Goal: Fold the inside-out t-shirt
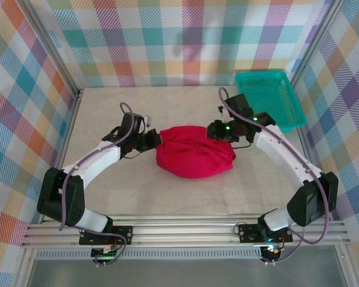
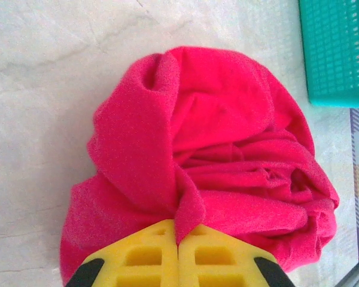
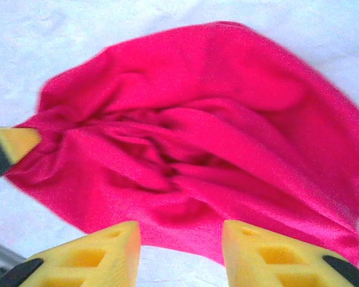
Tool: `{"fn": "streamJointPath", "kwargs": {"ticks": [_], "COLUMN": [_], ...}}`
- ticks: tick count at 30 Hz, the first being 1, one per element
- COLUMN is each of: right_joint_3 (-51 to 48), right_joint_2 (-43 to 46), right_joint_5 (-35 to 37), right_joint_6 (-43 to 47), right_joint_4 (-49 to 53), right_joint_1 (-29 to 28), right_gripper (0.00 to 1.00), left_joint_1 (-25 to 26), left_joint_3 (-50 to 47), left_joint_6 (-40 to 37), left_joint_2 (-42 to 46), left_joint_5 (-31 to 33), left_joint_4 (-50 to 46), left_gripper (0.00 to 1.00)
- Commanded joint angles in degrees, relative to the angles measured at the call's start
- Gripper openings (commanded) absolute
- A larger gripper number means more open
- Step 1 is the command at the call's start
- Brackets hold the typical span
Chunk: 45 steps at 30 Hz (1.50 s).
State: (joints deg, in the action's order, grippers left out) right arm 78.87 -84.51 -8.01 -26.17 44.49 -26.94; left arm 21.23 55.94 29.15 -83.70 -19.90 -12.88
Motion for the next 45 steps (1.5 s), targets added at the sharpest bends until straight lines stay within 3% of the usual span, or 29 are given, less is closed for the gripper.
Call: {"fn": "streamJointPath", "kwargs": {"ticks": [1, 5, 9, 10, 12, 15, 16, 21, 30, 34, 35, 36, 38, 41, 43, 45], "right_joint_3": [1.77, 6.04, 7.36, 7.58, 8.79, 11.58, 12.31, 16.63, 28.06, 24.36, 22.27, 19.79, 14.56, 6.41, 1.78, 1.05], "right_joint_2": [-8.07, -15.51, -19.91, -20.93, -23.18, -24.22, -23.5, -15.7, -4.45, -3.22, -3.5, -3.92, -4.71, -5.32, -5.56, -6.92], "right_joint_5": [-2.65, -2.6, -0.75, -0.69, -0.71, 0.01, 0.29, 1.53, -6.14, -6.89, -6.85, -6.44, -6.17, -8.14, -11.45, -13.49], "right_joint_6": [-0.71, -0.29, -0.18, -0.19, -0.03, 0.41, 0.59, 2.55, 2.27, 1.86, 1.75, 1.57, 0.8, -0.82, -2.75, -3.87], "right_joint_4": [-3.35, -2.17, -2.33, -2.71, -2.84, -0.6, 0.18, 6.46, 11.39, 7.65, 6.46, 5.34, 2.87, -2.7, -7.72, -9.22], "right_joint_1": [-2.46, -5.38, -7.4, -7.59, -8.03, -8.3, -8.34, -8.48, -8.39, -8.01, -7.96, -7.87, -7.86, -7.87, -7.87, -7.87], "right_gripper": [0.4, 0.6, 0.63, 0.61, 0.49, 0.08, 0.0, 0.0, 0.0, 0.0, 0.0, 0.0, 0.0, 0.0, 0.0, 0.0], "left_joint_1": [-0.32, -0.32, -0.32, -0.33, -0.32, -0.32, -0.35, -0.4, -0.4, -0.32, -0.38, -0.38, -0.48, -0.82, -0.84, -0.76], "left_joint_3": [-1.25, -1.86, -2.14, -2.17, -2.11, -1.76, -1.51, -0.95, -0.98, 0.18, 0.82, 1.4, 1.89, 2.85, 2.88, 2.09], "left_joint_6": [0.38, 0.34, 0.34, 0.38, 0.52, 0.14, -0.23, -2.79, -2.03, -2.48, -3.2, -3.98, -5.24, -6.47, -7.06, -6.96], "left_joint_2": [1.43, 1.39, 1.06, 1.08, 1.08, 0.96, 0.99, 0.58, -5.3, -3.64, -2.76, -1.66, 1.01, 4.86, 7.11, 8.48], "left_joint_5": [1.2, 1.4, 1.27, 1.35, 1.18, 1.38, 1.79, 5.07, 4.44, 5.73, 6.07, 6.81, 7.69, 7.66, 6.55, 1.45], "left_joint_4": [1.02, 1.04, 1.35, 1.46, 1.63, 1.04, 0.41, -1.88, 1.27, 0.65, -0.15, -1.27, -2.54, -5.95, -6.39, -3.79], "left_gripper": [0.0, 0.0, 0.0, 0.0, 0.0, 0.0, 0.0, 0.0, 0.0, 0.0, 0.03, 0.2, 0.31, 0.55, 0.61, 0.62]}}
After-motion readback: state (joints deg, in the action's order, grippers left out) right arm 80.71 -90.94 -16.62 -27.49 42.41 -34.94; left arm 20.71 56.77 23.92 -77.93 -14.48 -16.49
